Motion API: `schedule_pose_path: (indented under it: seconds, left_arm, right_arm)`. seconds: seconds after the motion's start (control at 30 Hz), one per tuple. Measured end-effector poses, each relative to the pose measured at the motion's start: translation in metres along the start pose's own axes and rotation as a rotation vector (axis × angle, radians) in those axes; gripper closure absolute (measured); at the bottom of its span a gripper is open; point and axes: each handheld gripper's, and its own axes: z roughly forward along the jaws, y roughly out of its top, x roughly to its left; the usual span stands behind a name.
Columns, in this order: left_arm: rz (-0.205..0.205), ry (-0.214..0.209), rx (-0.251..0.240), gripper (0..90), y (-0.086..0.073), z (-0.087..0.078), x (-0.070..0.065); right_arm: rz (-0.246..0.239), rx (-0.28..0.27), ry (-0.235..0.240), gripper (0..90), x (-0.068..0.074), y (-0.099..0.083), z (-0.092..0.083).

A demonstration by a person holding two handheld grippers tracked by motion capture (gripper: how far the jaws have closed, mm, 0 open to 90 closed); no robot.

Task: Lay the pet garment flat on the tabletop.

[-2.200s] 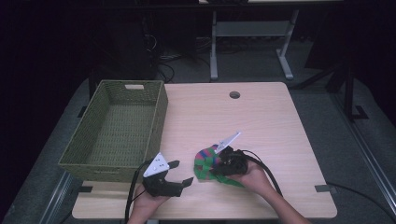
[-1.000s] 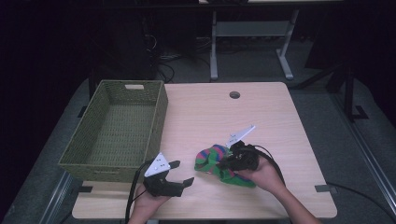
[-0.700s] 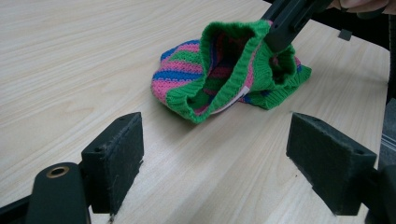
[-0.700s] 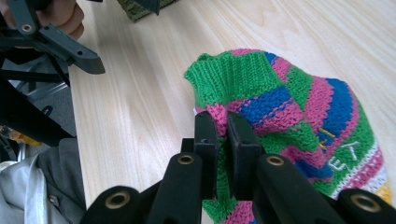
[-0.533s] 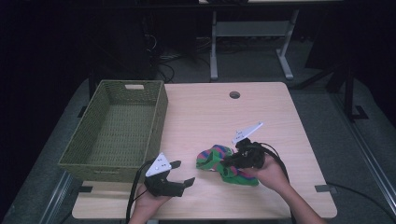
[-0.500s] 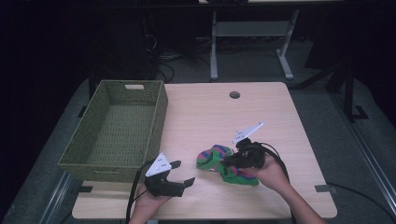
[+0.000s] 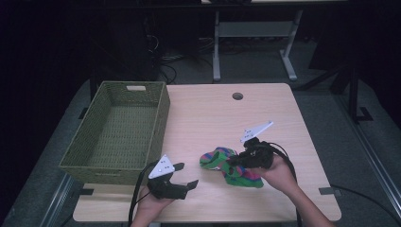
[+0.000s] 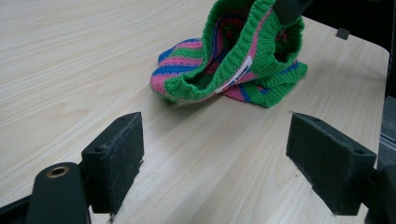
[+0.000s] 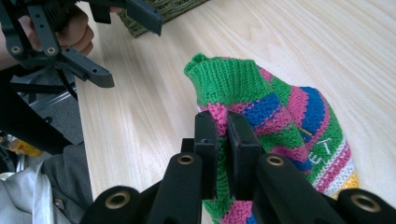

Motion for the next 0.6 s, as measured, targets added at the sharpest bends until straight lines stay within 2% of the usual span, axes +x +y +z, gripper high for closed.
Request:
schedule_pose_path:
  seconds: [0.6]
  left_arm:
    - [0.012,-0.012,0.000,18.6,0.002,0.005,-0.002]
  right_arm:
    - [0.015,-0.046,-0.014,83.5,-0.004,-0.002,-0.020]
